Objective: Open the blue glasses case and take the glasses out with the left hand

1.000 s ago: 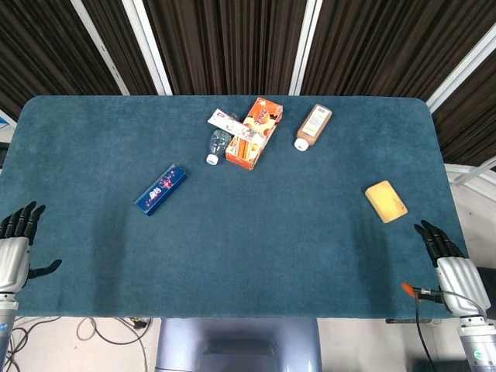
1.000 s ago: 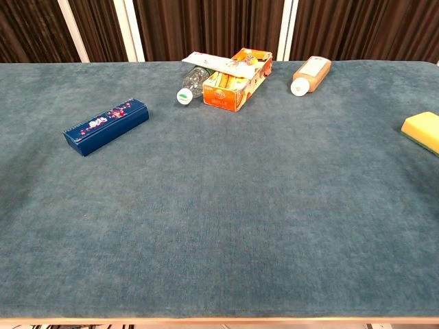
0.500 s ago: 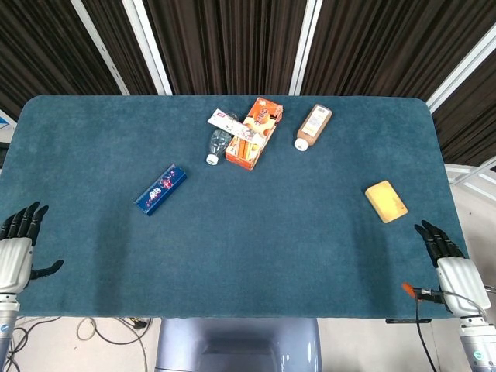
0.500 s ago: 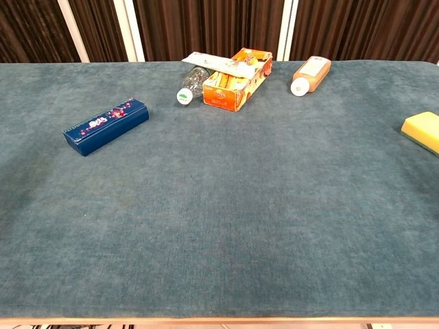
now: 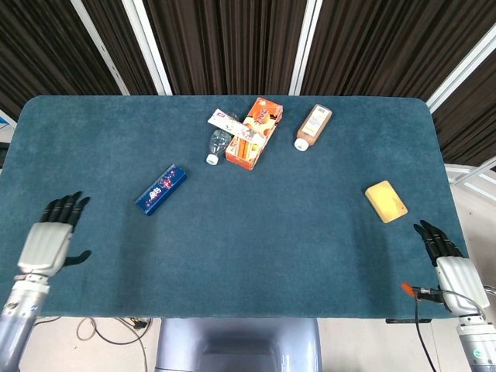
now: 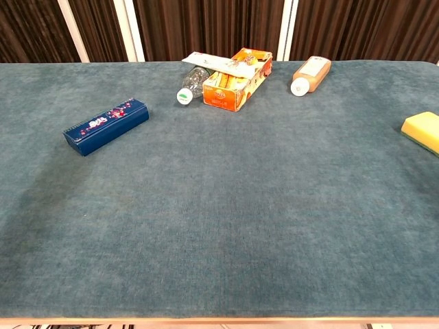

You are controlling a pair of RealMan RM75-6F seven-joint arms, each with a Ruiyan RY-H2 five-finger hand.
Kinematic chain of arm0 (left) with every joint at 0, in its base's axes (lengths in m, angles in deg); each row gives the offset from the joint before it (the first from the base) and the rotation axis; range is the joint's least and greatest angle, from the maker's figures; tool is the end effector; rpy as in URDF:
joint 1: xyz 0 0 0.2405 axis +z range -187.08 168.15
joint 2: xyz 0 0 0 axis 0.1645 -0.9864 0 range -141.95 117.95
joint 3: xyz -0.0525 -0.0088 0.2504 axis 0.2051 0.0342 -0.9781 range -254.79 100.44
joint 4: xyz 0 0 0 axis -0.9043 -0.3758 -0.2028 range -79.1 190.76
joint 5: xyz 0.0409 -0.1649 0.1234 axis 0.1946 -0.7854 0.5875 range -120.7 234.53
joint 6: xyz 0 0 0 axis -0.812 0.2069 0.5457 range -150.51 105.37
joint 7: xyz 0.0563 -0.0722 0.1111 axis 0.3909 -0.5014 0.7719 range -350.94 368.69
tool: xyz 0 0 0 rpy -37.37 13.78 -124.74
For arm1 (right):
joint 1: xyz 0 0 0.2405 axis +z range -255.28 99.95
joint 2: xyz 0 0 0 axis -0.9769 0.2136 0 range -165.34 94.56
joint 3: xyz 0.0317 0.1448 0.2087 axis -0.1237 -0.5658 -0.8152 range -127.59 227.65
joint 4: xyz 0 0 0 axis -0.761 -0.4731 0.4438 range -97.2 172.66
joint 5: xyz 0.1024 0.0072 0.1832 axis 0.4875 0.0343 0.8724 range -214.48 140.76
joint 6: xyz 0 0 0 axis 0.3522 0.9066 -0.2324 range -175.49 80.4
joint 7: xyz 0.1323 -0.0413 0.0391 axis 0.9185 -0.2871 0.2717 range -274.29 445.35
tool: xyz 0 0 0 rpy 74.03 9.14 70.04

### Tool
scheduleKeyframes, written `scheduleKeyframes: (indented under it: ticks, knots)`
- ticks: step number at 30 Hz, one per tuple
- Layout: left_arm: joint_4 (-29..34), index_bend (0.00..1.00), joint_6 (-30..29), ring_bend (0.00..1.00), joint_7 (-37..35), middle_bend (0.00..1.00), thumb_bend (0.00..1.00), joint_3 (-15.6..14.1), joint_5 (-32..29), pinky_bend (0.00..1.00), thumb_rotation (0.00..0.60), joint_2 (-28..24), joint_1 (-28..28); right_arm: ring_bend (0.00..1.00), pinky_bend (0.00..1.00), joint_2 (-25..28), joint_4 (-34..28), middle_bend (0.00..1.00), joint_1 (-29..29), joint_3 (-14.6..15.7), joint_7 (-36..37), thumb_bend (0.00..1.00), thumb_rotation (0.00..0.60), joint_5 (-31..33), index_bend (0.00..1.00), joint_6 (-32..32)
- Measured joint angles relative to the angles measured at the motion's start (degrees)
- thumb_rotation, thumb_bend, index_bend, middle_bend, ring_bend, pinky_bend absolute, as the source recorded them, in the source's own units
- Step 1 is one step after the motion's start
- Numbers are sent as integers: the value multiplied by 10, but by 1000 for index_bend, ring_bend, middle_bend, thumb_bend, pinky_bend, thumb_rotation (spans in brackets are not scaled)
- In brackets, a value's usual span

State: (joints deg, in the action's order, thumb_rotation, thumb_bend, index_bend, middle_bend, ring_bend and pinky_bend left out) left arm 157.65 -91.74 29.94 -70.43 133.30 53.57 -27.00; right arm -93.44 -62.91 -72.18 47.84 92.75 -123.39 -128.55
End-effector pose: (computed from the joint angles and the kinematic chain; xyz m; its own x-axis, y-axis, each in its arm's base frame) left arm -0.2509 0.2478 0.1141 0.5398 0.1414 0.8298 0.8403 -0.1491 -0.5212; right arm -0.2909 -0.1794 0.1672 0.2427 -0.0884 0.9661 -0.9701 -0.0250 0.2414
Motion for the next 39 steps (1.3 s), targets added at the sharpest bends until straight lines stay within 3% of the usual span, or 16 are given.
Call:
scheduleKeyframes:
  ticks: [8,15,27,39]
  knots:
    - [18,0,135,0,133,0,410,17,-93,114,600,16,-114,0,186,2,0,0,1,-1,6,123,600,4,0,3]
    - [13,0,203,0,213,0,530,8,-159,114,600,43,-194,0,186,3,-1,0,2,-2,10,122,600,6,0,5]
    - [-27,22,232,0,264,6,545,-36,-244,114,600,88,-267,0,186,5,-3,0,2,-1,13,123,600,6,0,7]
    - [-64,22,222,0,244,8,545,-73,-275,114,600,89,-282,0,186,5,-3,0,1,-1,12,123,600,5,0,5]
